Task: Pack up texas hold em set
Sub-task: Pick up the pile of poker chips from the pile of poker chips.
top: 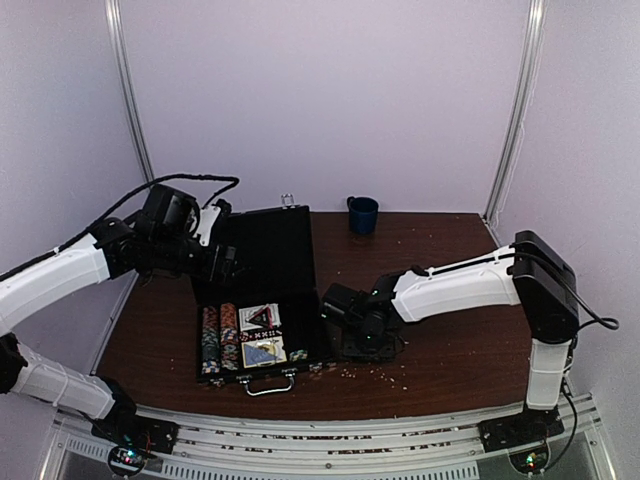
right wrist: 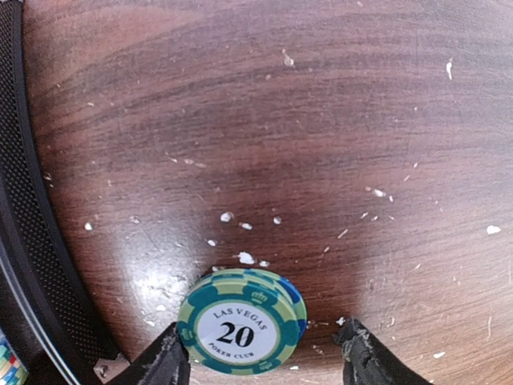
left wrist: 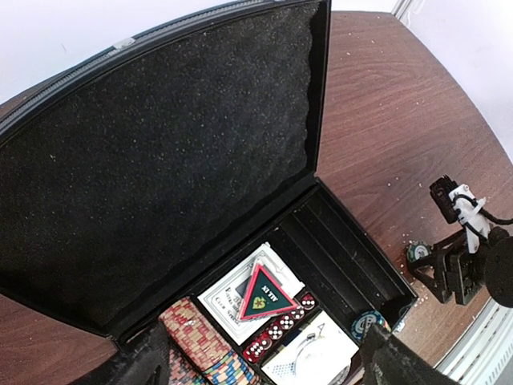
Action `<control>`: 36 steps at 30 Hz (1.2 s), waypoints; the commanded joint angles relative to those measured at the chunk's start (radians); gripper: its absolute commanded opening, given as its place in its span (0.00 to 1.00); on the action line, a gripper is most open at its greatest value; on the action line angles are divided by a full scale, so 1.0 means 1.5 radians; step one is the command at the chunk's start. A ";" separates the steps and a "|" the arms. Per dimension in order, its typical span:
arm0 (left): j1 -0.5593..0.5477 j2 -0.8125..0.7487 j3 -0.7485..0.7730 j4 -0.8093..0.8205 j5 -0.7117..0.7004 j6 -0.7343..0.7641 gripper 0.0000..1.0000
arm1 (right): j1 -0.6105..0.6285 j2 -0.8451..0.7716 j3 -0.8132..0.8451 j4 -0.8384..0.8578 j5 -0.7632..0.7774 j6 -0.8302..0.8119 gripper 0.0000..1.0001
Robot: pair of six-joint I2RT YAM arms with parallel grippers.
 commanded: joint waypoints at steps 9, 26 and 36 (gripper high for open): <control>0.007 -0.015 -0.021 0.040 0.015 -0.007 0.84 | 0.007 0.092 0.060 -0.050 -0.005 -0.058 0.52; 0.017 0.016 -0.022 0.058 0.057 -0.025 0.84 | 0.009 0.069 0.034 -0.038 -0.009 -0.102 0.18; 0.026 0.064 -0.002 0.077 0.122 -0.088 0.83 | 0.009 0.026 0.093 -0.065 0.008 -0.146 0.14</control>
